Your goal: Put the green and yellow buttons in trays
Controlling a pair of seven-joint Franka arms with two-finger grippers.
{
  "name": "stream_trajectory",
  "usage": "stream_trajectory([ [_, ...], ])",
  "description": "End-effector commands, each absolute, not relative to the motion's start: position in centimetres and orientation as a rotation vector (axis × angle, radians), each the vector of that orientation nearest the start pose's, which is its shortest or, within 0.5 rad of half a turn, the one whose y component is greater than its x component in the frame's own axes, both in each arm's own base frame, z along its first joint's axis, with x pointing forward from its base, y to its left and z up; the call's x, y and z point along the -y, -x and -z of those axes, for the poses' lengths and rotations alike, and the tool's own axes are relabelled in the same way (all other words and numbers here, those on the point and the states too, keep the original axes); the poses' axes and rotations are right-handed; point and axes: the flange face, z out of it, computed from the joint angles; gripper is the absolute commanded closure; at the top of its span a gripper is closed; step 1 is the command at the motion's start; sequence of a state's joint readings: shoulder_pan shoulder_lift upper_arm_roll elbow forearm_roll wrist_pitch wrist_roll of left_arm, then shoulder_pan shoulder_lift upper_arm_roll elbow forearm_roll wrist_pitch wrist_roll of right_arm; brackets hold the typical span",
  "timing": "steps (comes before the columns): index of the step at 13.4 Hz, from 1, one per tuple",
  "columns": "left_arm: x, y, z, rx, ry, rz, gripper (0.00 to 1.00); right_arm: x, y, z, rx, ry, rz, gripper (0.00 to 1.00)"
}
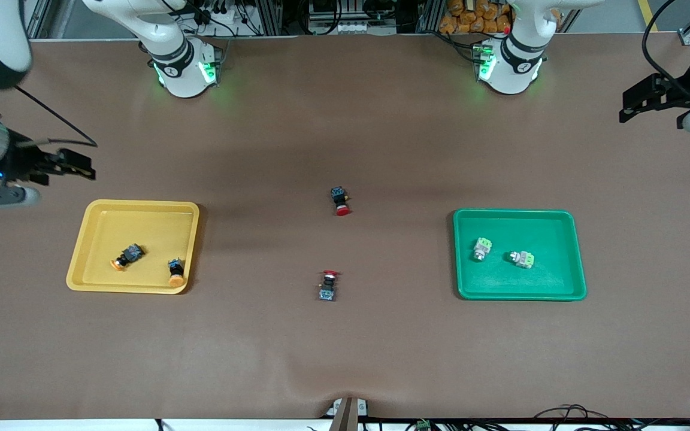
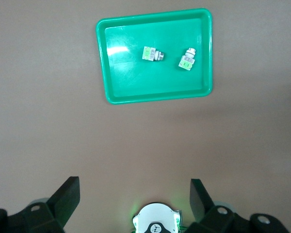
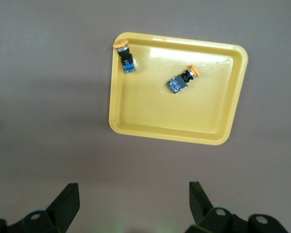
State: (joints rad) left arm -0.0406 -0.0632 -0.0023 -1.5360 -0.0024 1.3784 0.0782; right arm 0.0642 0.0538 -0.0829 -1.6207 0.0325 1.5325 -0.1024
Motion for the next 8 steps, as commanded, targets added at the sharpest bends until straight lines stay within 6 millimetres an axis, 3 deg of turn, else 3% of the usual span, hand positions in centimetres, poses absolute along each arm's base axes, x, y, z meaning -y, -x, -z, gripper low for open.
stream_trajectory([
  [1, 2.0, -51.2, -65.9, -0.183, 3.124, -0.109, 0.00, 1.1, -56.1, -60.1, 0.050, 3.109, -0.199, 0.00],
  [5, 1.4, -51.2, -66.0, -0.151, 3.123, -0.094, 0.00, 0.9, -53.8, -63.4, -0.037, 3.104, -0.207, 0.00],
  [8, 1.4, -51.3, -65.8, -0.146, 3.124, -0.096, 0.00, 0.8, -52.5, -64.4, -0.072, 3.067, -0.222, 0.00],
])
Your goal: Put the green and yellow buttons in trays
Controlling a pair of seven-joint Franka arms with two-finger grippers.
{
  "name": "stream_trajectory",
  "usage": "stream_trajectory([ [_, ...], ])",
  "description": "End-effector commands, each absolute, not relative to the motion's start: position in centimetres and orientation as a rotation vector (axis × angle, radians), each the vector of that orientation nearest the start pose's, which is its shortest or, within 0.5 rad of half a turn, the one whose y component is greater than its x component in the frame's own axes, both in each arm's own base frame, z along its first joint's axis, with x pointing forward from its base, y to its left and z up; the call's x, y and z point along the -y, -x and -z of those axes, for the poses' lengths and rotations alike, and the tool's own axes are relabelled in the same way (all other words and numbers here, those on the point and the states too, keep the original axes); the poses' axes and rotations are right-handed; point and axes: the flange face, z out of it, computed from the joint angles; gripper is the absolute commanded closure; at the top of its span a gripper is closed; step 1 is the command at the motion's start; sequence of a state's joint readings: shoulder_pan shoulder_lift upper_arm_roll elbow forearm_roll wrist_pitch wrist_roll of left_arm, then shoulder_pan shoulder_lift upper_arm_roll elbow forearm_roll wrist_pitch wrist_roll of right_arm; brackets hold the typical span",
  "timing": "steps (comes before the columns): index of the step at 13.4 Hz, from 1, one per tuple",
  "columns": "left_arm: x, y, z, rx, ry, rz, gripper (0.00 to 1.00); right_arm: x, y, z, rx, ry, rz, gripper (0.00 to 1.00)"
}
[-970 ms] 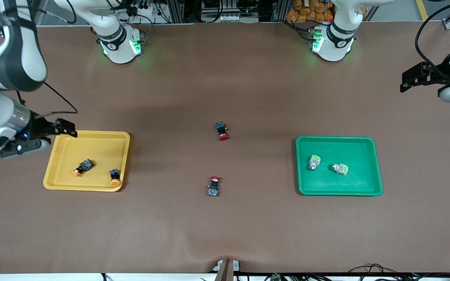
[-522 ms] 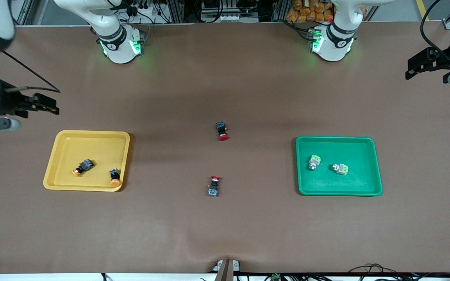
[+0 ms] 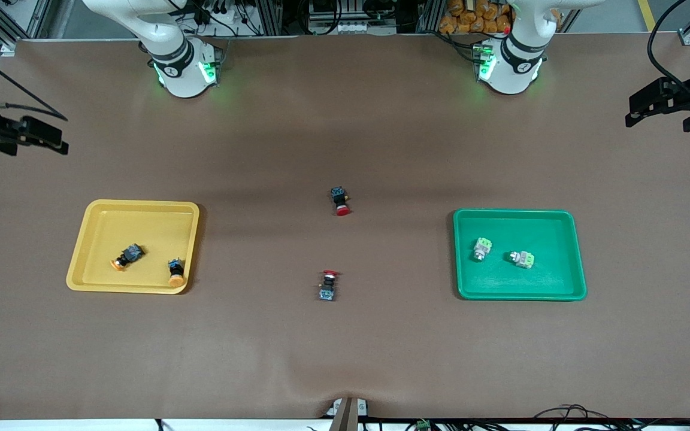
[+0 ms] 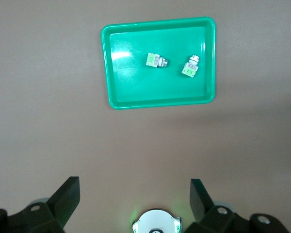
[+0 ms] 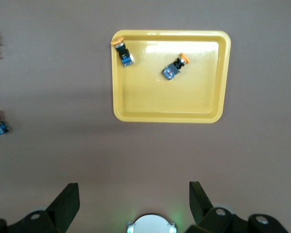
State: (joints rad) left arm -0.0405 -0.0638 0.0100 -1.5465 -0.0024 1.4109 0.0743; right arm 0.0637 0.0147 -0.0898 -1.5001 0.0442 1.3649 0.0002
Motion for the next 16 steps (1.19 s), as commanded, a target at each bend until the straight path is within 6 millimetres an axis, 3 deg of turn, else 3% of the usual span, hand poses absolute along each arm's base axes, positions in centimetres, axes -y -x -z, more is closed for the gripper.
stream_trajectory([
  [1, 1.46, -51.44, -65.72, -0.146, 3.125, -0.099, 0.00, 0.79, -52.60, -64.41, -0.072, 3.068, -0.215, 0.00],
  [9, 1.58, -51.98, -65.57, -0.106, 3.139, -0.106, 0.00, 0.78, -52.92, -63.99, -0.071, 3.068, -0.217, 0.00],
  [13, 1.52, -51.93, -65.79, 0.047, 3.139, -0.099, 0.00, 0.77, -52.99, -63.92, -0.071, 3.068, -0.217, 0.00],
  [16, 1.24, -51.92, -65.78, 0.039, 3.136, -0.101, 0.00, 0.77, -53.10, -63.70, -0.069, 3.068, -0.221, 0.00],
])
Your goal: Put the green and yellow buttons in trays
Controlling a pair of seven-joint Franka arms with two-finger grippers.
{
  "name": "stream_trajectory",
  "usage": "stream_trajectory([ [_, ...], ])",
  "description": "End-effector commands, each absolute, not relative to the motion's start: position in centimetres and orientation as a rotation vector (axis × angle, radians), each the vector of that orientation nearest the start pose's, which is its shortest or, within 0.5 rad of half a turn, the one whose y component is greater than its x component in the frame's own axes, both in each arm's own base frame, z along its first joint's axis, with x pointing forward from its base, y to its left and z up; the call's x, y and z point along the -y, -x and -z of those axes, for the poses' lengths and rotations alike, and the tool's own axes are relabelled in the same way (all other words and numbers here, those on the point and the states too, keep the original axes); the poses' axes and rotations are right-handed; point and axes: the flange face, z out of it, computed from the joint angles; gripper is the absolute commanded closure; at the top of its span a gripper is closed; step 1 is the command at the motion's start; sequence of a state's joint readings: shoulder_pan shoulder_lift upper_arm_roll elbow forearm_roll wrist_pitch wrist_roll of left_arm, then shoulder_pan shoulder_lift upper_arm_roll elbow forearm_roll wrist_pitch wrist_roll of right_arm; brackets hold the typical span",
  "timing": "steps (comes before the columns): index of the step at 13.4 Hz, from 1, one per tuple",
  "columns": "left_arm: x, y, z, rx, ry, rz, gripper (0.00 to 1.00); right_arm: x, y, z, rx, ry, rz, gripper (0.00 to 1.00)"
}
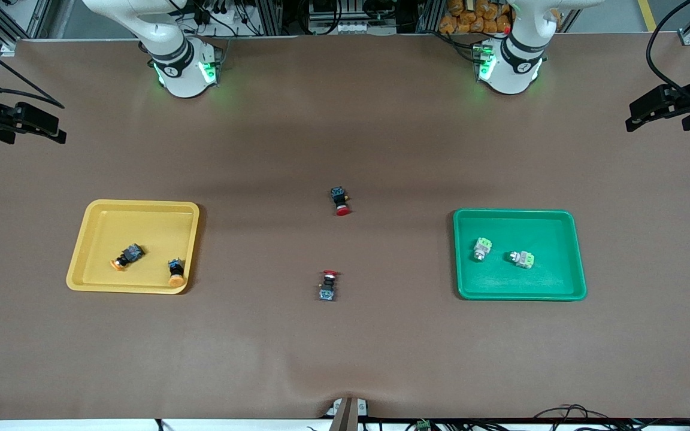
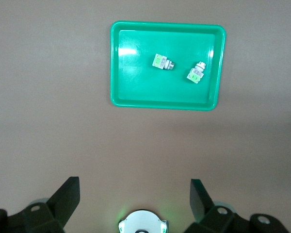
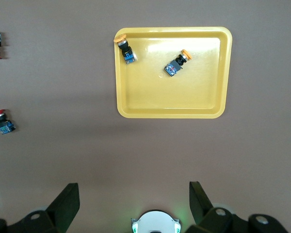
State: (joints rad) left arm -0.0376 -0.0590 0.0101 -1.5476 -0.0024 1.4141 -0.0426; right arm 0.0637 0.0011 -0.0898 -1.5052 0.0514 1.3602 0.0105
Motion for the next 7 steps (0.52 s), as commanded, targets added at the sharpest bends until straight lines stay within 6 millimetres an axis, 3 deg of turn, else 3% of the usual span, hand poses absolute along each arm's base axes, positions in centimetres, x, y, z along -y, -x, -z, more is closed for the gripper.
stream_trajectory([
  [1, 1.12, -51.92, -65.85, 0.039, 3.134, -0.098, 0.00, 0.77, -53.08, -63.69, -0.069, 3.068, -0.224, 0.00],
  [7, 1.35, -52.15, -65.30, 0.050, 3.136, -0.118, 0.00, 0.77, -53.08, -63.76, -0.069, 3.068, -0.221, 0.00],
])
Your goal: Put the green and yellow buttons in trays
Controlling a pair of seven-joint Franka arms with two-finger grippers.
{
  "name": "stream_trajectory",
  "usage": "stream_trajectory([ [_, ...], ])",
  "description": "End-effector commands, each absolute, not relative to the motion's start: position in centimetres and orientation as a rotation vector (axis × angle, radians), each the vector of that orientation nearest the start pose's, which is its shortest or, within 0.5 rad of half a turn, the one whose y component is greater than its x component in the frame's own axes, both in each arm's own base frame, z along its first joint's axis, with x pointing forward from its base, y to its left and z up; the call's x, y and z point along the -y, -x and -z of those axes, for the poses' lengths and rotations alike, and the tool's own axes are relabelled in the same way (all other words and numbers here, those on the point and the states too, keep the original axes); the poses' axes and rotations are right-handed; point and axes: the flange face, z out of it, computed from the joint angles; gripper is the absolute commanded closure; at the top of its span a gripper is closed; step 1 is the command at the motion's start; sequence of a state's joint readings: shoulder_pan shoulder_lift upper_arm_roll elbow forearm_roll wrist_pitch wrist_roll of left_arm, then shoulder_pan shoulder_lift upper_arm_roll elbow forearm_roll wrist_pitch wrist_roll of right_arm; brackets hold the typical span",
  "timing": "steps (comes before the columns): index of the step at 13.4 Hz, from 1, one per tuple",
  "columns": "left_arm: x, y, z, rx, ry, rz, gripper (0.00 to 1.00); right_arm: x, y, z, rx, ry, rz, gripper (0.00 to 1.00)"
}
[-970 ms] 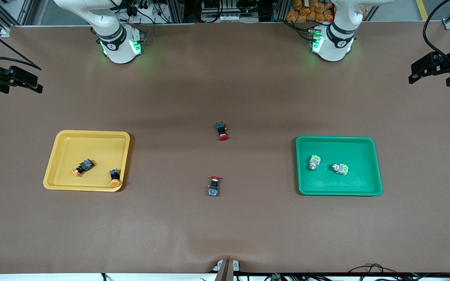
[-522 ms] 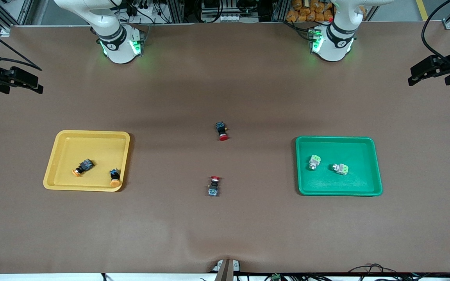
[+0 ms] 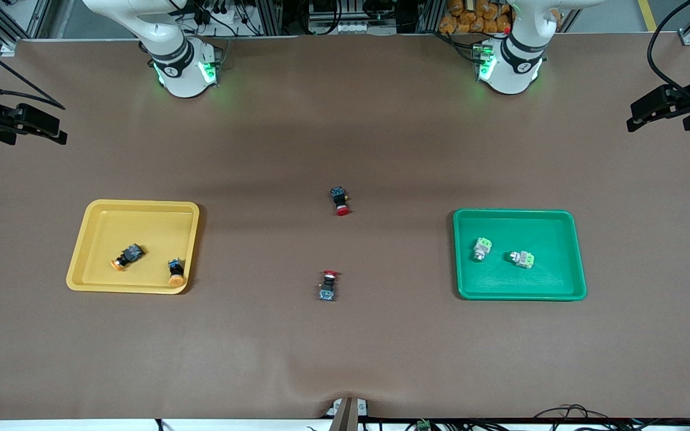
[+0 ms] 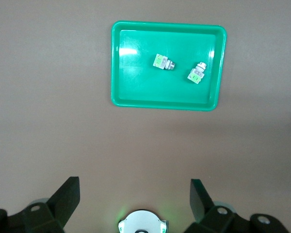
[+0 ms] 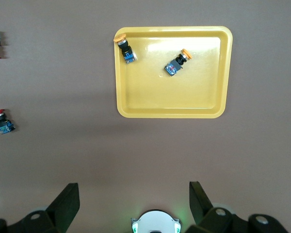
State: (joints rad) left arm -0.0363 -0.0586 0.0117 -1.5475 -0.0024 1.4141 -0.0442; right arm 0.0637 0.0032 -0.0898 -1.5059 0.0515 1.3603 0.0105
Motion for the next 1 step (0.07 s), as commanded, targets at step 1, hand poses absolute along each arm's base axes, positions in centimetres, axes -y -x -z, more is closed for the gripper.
stream_trajectory([
  [1, 1.33, -52.20, -65.29, 0.051, 3.135, -0.118, 0.00, 0.77, -53.08, -63.76, -0.069, 3.068, -0.221, 0.00],
])
